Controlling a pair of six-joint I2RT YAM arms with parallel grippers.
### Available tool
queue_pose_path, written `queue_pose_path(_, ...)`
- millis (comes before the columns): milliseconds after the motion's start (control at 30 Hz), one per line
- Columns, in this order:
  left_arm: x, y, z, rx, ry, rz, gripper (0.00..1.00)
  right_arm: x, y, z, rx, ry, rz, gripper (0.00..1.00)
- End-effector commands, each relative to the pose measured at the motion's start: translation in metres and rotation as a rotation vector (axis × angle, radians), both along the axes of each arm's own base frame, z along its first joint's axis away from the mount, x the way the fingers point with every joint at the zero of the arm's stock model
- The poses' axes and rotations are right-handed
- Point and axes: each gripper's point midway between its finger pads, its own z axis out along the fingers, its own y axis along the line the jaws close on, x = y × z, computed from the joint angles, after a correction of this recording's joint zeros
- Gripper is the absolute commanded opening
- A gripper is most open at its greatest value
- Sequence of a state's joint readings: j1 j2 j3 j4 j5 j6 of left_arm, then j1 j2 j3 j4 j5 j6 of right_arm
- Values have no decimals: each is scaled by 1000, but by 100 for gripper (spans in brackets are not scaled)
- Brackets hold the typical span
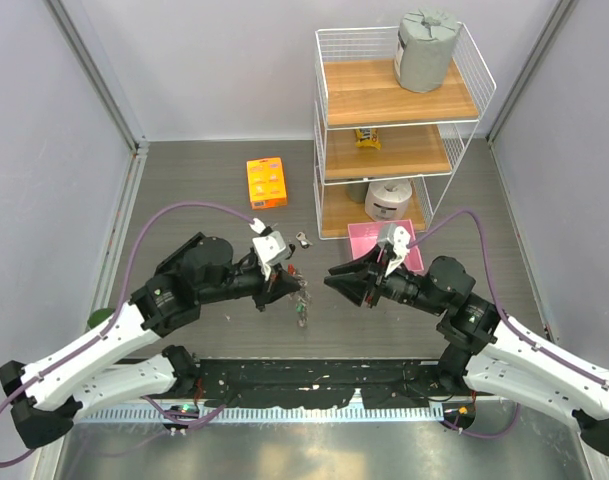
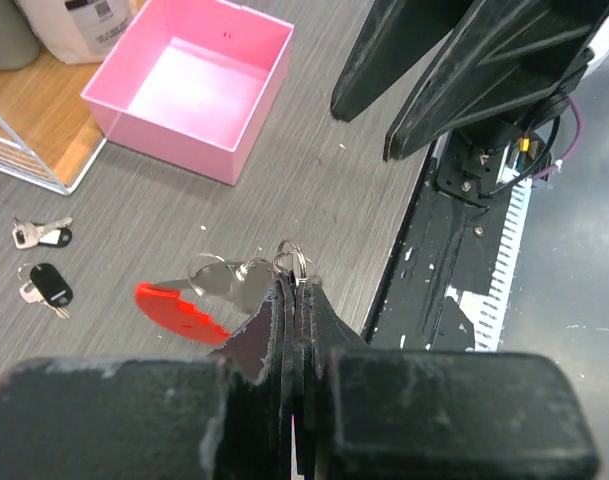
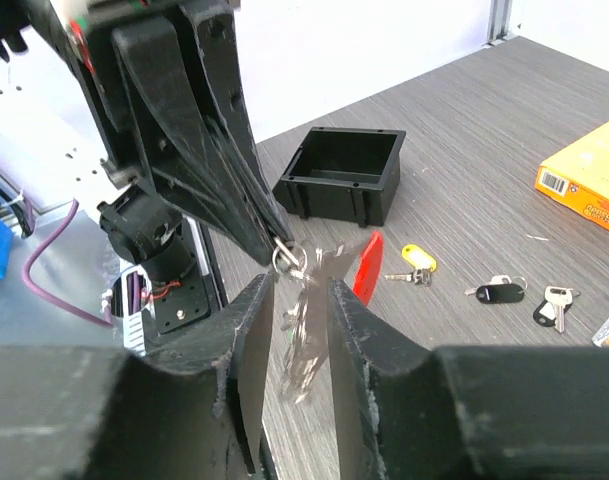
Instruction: Remove the keys from the keyring
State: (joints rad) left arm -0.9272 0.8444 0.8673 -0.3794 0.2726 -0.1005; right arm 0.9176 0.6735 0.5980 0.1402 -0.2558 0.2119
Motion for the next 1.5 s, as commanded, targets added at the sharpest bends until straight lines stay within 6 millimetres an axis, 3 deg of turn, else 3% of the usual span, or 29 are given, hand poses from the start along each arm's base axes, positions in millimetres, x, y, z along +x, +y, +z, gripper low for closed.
queue_pose_path(0, -6, 2, 55, -112, -89, -33, 0, -6, 0, 13, 36, -70, 38, 36)
queue_pose_path(433, -27, 3, 81, -154, -105, -131, 0, -28, 10, 20, -97, -313, 232, 45)
queue_pose_path(1033, -36, 0, 87, -162, -94, -185, 0, -26, 23, 35, -136, -379, 292, 46)
queue_pose_path(1467, -37, -1, 89, -159, -94, -193, 0, -36, 32, 33, -140, -358, 365, 35)
